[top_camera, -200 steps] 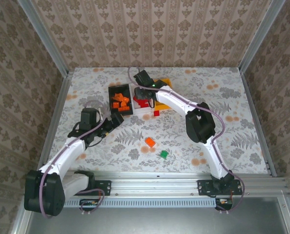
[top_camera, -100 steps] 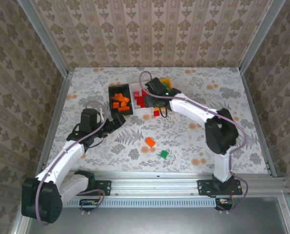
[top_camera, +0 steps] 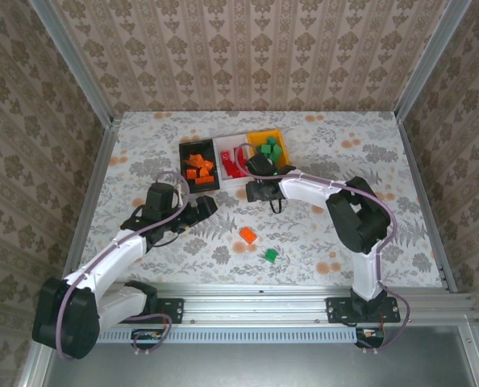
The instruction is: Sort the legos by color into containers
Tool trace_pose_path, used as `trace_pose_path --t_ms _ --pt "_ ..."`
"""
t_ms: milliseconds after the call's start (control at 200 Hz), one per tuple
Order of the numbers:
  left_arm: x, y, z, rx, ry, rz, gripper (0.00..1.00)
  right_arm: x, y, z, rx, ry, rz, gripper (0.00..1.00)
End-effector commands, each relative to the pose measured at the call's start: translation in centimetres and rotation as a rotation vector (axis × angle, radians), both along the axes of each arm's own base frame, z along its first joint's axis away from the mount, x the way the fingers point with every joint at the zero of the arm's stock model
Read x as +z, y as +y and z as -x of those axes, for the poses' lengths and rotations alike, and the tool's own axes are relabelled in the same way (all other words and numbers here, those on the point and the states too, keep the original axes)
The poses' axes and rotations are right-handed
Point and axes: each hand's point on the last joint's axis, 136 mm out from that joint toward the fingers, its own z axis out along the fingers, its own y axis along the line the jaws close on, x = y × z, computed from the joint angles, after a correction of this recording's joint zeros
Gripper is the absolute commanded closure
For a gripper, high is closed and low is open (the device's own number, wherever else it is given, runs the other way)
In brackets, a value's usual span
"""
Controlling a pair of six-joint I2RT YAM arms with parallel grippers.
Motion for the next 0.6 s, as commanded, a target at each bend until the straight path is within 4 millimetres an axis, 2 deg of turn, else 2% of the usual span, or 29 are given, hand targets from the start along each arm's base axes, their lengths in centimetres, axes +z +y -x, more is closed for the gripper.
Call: trace_pose_path --t_ms 0,335,470,600 --pt "0.3 0.4 0.2 0.011 -0.023 -0.016 0.0 0.0 0.4 -1.6 -0.002 -0.041 0.039 0.33" --pt "0.1 1.0 -0.1 0.025 -0.022 -0.017 0.0 -1.4 0.9 -3.8 -0.02 -0.103 0.111 0.39" --pt "0.2 1.2 -0.2 0.03 -0.02 -0.015 0.0 -1.9 0.8 -4.1 -0.047 -0.111 0.107 0.5" --pt "0.1 1.4 -0.1 0.032 -0.016 -0.015 0.0 -1.7 1.0 -3.5 -0.042 -0.125 0.109 0.59"
